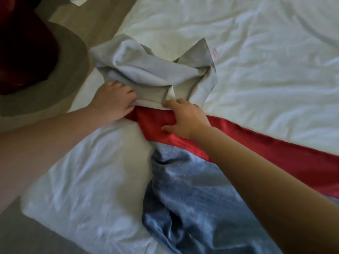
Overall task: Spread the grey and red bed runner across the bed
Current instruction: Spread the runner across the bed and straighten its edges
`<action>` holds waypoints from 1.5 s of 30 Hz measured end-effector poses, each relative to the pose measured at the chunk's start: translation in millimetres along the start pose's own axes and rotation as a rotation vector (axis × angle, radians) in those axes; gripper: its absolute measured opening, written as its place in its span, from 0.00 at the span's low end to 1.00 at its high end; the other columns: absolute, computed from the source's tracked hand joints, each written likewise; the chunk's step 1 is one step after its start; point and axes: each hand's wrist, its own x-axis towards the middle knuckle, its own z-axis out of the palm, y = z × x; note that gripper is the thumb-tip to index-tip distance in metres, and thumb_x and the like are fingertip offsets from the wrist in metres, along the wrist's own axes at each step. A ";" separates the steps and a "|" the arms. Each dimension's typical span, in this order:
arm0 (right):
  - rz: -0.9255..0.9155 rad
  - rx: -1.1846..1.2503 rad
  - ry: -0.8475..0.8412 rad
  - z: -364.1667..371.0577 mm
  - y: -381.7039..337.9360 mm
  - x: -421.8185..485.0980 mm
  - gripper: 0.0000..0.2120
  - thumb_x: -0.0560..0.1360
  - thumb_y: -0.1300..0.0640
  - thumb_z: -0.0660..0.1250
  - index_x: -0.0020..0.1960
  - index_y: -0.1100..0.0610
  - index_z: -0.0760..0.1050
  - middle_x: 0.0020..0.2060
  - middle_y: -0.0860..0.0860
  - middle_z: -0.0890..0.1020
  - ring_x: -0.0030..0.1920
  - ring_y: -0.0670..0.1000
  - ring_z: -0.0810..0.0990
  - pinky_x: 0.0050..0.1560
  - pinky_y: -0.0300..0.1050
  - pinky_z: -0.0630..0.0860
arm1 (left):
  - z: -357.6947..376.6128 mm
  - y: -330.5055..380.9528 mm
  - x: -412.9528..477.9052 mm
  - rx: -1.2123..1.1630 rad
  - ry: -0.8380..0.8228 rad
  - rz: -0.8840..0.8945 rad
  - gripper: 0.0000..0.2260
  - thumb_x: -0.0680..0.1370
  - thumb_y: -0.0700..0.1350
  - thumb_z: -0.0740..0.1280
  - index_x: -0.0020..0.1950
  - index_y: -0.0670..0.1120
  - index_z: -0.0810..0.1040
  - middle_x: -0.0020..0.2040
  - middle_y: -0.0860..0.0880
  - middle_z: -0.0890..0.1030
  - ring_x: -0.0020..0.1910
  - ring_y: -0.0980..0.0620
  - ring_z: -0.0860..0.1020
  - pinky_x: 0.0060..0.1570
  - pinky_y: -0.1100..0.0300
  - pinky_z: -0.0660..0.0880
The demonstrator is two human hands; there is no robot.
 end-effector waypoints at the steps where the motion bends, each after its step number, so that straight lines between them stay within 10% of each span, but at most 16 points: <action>1: 0.033 -0.028 0.025 3.2 -3.5 4.2 0.24 0.70 0.46 0.70 0.64 0.48 0.69 0.56 0.53 0.76 0.54 0.58 0.77 0.56 0.50 0.71 | -1.0 -0.9 1.0 0.028 0.027 0.024 0.05 0.71 0.43 0.67 0.39 0.42 0.75 0.35 0.41 0.79 0.36 0.41 0.78 0.41 0.52 0.72; 4: 0.102 -0.005 0.190 5.5 -8.4 14.0 0.12 0.75 0.59 0.61 0.58 0.55 0.71 0.51 0.57 0.79 0.50 0.62 0.79 0.46 0.49 0.70 | -7.5 -8.4 9.8 0.115 0.209 0.050 0.02 0.71 0.35 0.63 0.40 0.41 0.74 0.30 0.40 0.77 0.29 0.41 0.78 0.31 0.55 0.72; 11: 0.366 0.120 0.622 -42.3 21.3 22.7 0.11 0.73 0.60 0.57 0.55 0.56 0.70 0.45 0.60 0.81 0.46 0.64 0.79 0.39 0.50 0.68 | -63.9 -14.2 91.3 -0.117 0.324 -0.153 0.10 0.77 0.47 0.61 0.51 0.42 0.74 0.49 0.37 0.77 0.50 0.36 0.75 0.41 0.45 0.71; 19: 1.074 0.234 0.589 -55.0 122.2 -55.2 0.16 0.71 0.63 0.56 0.57 0.58 0.71 0.55 0.62 0.78 0.56 0.64 0.76 0.56 0.53 0.72 | -24.2 20.9 86.1 0.336 0.673 0.786 0.11 0.73 0.37 0.65 0.33 0.49 0.73 0.28 0.49 0.74 0.26 0.49 0.74 0.26 0.61 0.69; 25: 0.973 0.110 0.568 -44.8 101.9 -42.3 0.17 0.70 0.63 0.60 0.59 0.57 0.71 0.58 0.59 0.76 0.58 0.62 0.74 0.56 0.55 0.71 | 13.2 -21.4 65.3 -0.048 0.249 0.113 0.13 0.74 0.51 0.67 0.49 0.42 0.73 0.42 0.40 0.78 0.41 0.40 0.77 0.39 0.50 0.71; 29: 0.471 0.025 0.729 -51.0 48.4 5.0 0.21 0.70 0.59 0.62 0.64 0.57 0.70 0.61 0.56 0.73 0.60 0.58 0.73 0.58 0.53 0.69 | 22.4 -17.7 71.5 -0.245 0.316 -0.219 0.22 0.76 0.59 0.62 0.51 0.40 0.77 0.39 0.38 0.80 0.36 0.39 0.79 0.32 0.54 0.68; 33: 0.053 -0.141 0.532 -51.6 -6.7 54.3 0.32 0.69 0.44 0.66 0.70 0.53 0.64 0.62 0.54 0.74 0.58 0.58 0.75 0.54 0.53 0.71 | 27.8 11.6 82.0 -0.481 0.231 -0.403 0.25 0.75 0.63 0.60 0.56 0.44 0.80 0.48 0.41 0.83 0.49 0.40 0.80 0.44 0.52 0.74; 36: 0.112 -0.184 0.333 -43.3 -23.7 84.6 0.30 0.68 0.46 0.68 0.68 0.52 0.66 0.55 0.55 0.79 0.53 0.61 0.78 0.45 0.51 0.72 | 31.1 39.6 89.2 -0.684 0.271 -0.442 0.24 0.76 0.57 0.62 0.68 0.47 0.73 0.64 0.45 0.77 0.65 0.45 0.72 0.64 0.56 0.65; 40: 0.296 -0.045 0.436 -44.1 -21.0 102.4 0.14 0.71 0.61 0.61 0.54 0.55 0.76 0.48 0.57 0.80 0.50 0.61 0.78 0.40 0.49 0.71 | 18.3 67.7 100.5 -1.415 0.374 -0.812 0.20 0.72 0.42 0.72 0.62 0.39 0.75 0.57 0.41 0.80 0.57 0.43 0.77 0.57 0.56 0.72; 45: 0.514 0.221 0.654 -79.1 3.8 101.5 0.18 0.67 0.63 0.56 0.51 0.54 0.79 0.49 0.54 0.82 0.52 0.57 0.79 0.47 0.45 0.72 | -8.2 88.4 96.1 -1.464 0.498 -0.902 0.20 0.69 0.37 0.70 0.61 0.40 0.77 0.56 0.43 0.81 0.57 0.46 0.77 0.57 0.60 0.70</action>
